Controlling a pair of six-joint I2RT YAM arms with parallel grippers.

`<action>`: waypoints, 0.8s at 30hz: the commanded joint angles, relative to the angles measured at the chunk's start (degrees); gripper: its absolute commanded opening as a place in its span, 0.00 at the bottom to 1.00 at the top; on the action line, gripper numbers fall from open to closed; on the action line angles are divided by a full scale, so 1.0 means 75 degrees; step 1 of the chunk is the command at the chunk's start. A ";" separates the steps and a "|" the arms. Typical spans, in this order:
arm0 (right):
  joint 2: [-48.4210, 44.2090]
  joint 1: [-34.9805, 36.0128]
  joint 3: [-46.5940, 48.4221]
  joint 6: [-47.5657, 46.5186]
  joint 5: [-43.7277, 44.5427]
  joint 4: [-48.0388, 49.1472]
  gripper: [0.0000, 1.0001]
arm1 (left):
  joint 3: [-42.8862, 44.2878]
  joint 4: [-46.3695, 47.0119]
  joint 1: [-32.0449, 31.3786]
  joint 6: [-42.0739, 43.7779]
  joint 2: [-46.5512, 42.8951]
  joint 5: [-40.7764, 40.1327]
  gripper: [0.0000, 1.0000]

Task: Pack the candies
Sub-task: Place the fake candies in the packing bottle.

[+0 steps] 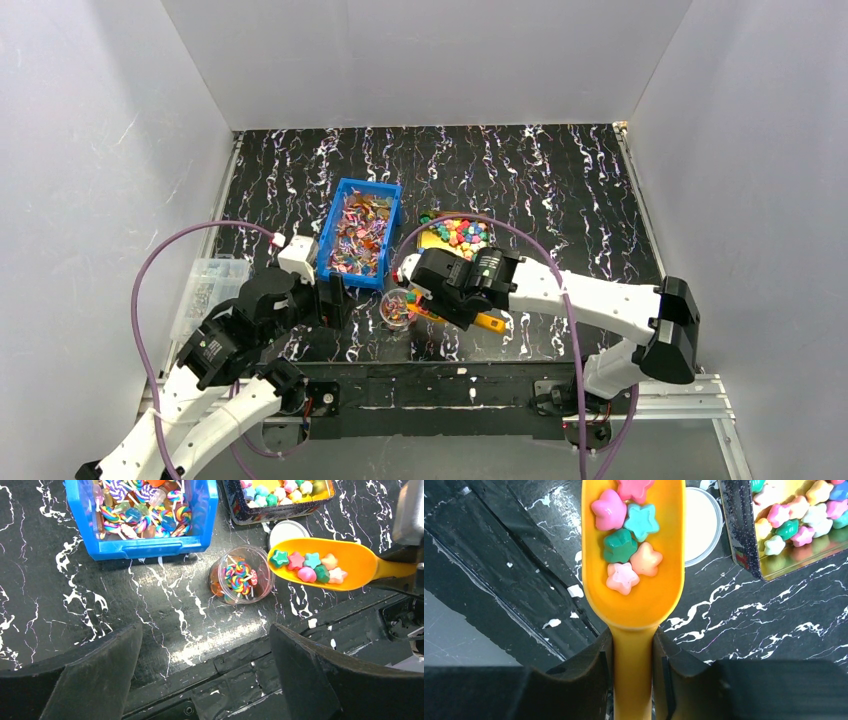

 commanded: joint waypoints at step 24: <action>0.2026 0.0292 0.2168 0.0864 0.0096 -0.1774 0.01 | -0.0030 -0.0105 0.0023 -0.0084 -0.0184 -0.0412 0.98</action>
